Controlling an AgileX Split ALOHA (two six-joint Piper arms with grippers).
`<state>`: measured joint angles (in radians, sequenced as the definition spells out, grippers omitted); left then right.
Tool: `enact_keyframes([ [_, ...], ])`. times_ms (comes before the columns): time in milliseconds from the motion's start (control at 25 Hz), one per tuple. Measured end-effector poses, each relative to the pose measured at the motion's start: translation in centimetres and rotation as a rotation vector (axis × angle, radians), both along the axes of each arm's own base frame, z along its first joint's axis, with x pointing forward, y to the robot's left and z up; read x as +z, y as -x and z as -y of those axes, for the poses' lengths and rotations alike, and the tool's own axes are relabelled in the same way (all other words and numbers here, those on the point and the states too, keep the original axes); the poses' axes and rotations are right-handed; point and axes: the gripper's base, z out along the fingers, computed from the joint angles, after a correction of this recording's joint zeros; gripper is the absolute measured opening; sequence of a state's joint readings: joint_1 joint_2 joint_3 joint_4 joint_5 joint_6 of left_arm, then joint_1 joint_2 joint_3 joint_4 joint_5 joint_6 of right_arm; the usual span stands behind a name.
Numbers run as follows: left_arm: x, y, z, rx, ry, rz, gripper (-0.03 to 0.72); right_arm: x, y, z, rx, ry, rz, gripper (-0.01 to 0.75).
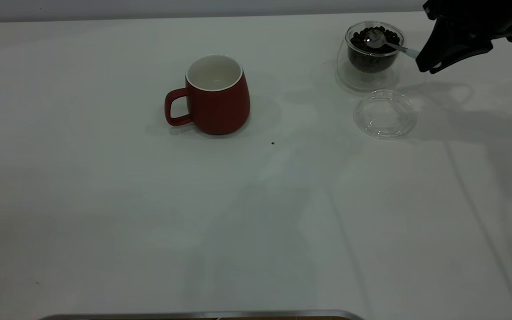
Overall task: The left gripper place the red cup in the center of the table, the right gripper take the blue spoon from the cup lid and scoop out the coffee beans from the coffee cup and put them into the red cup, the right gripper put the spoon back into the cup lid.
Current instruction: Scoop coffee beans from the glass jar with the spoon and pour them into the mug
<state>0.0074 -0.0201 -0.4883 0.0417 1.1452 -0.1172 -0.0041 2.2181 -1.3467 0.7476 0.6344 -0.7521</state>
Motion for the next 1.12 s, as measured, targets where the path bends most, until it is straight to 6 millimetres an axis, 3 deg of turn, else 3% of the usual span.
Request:
enact_keyframes([
  [240, 0.0, 0.0, 0.0, 0.000, 0.000, 0.000, 0.518, 0.5, 0.0, 0.1, -0.027, -0.012, -0.071, 0.116],
  [760, 0.0, 0.0, 0.0, 0.000, 0.000, 0.000, 0.518, 6.3, -2.4, 0.9, -0.030, 0.082, -0.230, 0.116],
  [960, 0.0, 0.0, 0.0, -0.001, -0.001, 0.000, 0.518, 6.4, -3.4, 0.2, 0.005, 0.083, -0.290, 0.116],
  [1120, 0.0, 0.0, 0.0, -0.001, -0.001, 0.000, 0.518, 6.2, -5.5, -0.5, 0.009, 0.131, -0.249, 0.116],
])
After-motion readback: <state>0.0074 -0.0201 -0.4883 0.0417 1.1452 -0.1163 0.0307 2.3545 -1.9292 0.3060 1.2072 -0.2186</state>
